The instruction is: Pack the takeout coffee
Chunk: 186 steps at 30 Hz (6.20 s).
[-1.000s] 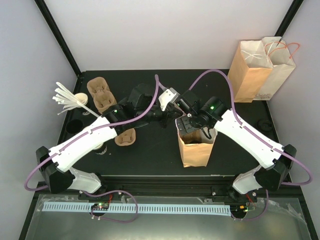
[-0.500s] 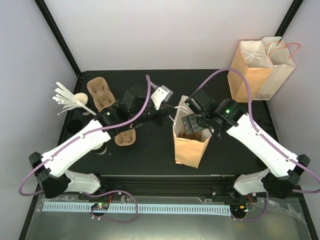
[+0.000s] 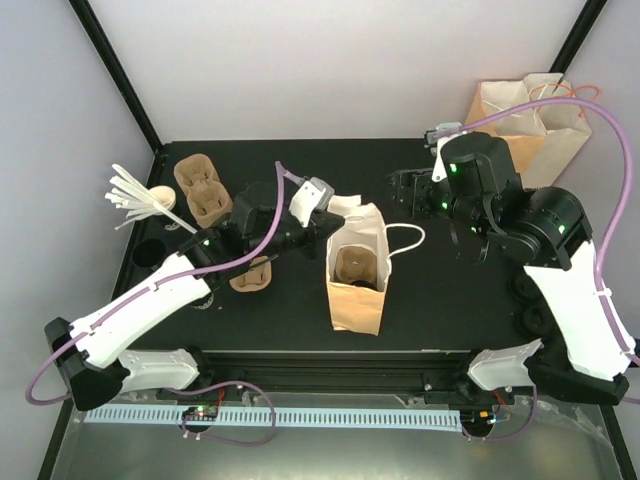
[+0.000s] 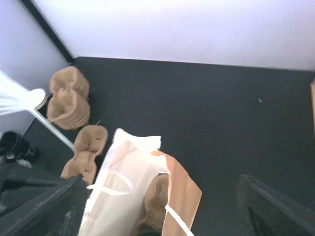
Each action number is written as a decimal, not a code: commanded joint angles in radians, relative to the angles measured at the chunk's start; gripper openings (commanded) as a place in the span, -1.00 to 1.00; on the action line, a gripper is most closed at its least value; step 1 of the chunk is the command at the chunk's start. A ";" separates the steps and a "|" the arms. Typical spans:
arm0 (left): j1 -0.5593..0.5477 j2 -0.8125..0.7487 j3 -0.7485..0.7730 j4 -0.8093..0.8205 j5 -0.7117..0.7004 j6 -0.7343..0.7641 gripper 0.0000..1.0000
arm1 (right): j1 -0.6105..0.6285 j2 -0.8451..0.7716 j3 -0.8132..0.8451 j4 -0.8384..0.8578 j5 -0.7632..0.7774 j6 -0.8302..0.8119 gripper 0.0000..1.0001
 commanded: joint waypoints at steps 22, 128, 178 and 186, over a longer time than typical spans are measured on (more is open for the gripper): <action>0.003 -0.156 -0.118 0.107 0.006 -0.069 -0.69 | -0.091 0.205 -0.282 -0.026 -0.150 -0.108 0.30; 0.624 -0.114 0.033 -0.964 -0.488 -0.129 -0.97 | 0.112 -0.094 -0.664 1.014 -0.607 -0.210 0.59; 0.620 -0.245 -0.061 -0.903 -0.294 -0.026 -0.97 | 0.422 0.836 -0.806 2.272 -0.329 -0.438 0.98; 0.620 -0.251 -0.060 -0.907 -0.290 -0.026 -0.97 | 0.419 0.856 -0.762 2.260 -0.328 -0.373 0.93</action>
